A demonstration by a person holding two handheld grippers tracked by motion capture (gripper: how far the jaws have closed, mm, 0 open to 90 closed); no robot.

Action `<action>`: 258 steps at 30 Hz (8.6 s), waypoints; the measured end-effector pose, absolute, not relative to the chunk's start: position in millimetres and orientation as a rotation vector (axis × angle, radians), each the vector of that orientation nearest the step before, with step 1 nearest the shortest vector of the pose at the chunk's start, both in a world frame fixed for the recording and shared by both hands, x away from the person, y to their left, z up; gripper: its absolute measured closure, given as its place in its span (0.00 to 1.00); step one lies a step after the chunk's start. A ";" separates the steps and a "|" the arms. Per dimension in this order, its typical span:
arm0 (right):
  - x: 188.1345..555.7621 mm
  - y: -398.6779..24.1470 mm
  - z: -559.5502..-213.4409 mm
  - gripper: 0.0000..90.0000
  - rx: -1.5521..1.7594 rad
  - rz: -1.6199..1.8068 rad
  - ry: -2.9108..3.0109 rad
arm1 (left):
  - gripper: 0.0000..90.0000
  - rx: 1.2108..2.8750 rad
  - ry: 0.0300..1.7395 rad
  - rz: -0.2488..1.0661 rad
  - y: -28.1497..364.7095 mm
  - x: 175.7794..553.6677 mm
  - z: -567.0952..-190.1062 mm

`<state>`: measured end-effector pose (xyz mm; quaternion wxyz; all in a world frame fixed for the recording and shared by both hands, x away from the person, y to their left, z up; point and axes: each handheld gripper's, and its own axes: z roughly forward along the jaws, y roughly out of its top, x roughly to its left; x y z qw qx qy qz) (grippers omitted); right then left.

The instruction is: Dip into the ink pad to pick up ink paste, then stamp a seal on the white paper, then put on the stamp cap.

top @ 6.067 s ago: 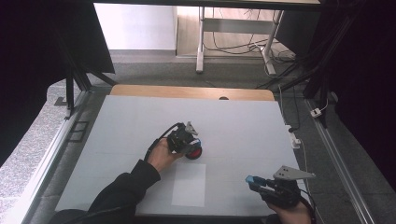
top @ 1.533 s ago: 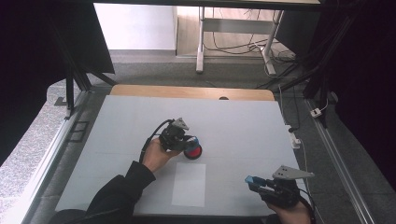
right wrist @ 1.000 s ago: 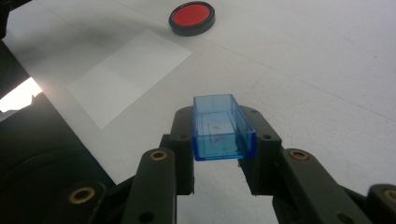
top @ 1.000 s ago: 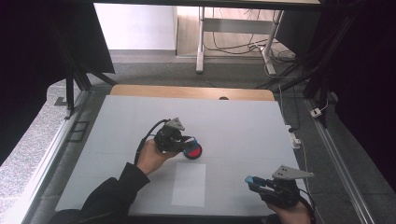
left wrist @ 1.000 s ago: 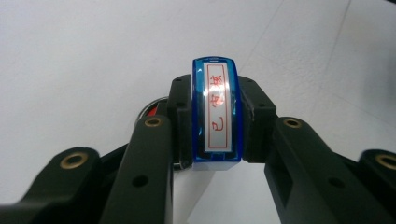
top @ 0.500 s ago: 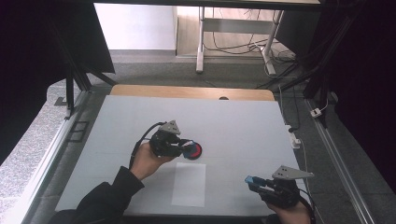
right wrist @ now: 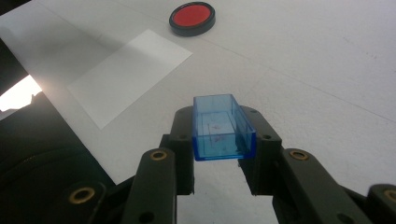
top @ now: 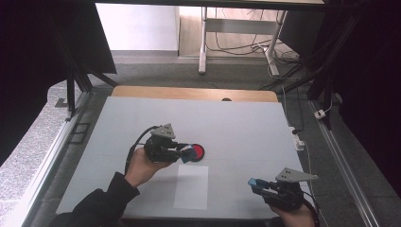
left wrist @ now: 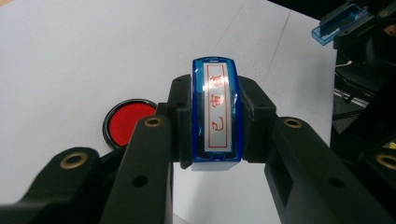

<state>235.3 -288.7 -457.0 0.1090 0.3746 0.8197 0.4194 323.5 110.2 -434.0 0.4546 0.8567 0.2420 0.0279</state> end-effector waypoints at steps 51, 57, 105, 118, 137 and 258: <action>233.8 -287.0 -455.9 0.76 1.079 1.246 2.414 | 0.77 2.182 0.542 0.039 97.9 291.3 -461.2; 234.0 -287.7 -456.3 0.76 1.085 1.262 2.413 | 0.78 2.222 0.551 0.041 90.7 294.7 -473.2; 234.7 -287.8 -456.7 0.76 1.091 1.249 2.428 | 0.78 2.305 0.624 0.060 70.2 296.2 -512.0; 234.7 -287.3 -456.9 0.76 1.088 1.253 2.435 | 0.78 2.339 0.614 0.090 66.4 294.3 -509.7; 234.8 -288.6 -456.9 0.76 1.087 1.263 2.433 | 0.77 2.327 0.608 0.062 68.7 298.8 -508.4; 269.6 -173.2 -444.5 0.76 0.519 1.532 2.727 | 0.78 1.990 0.300 -0.044 134.0 283.2 -421.7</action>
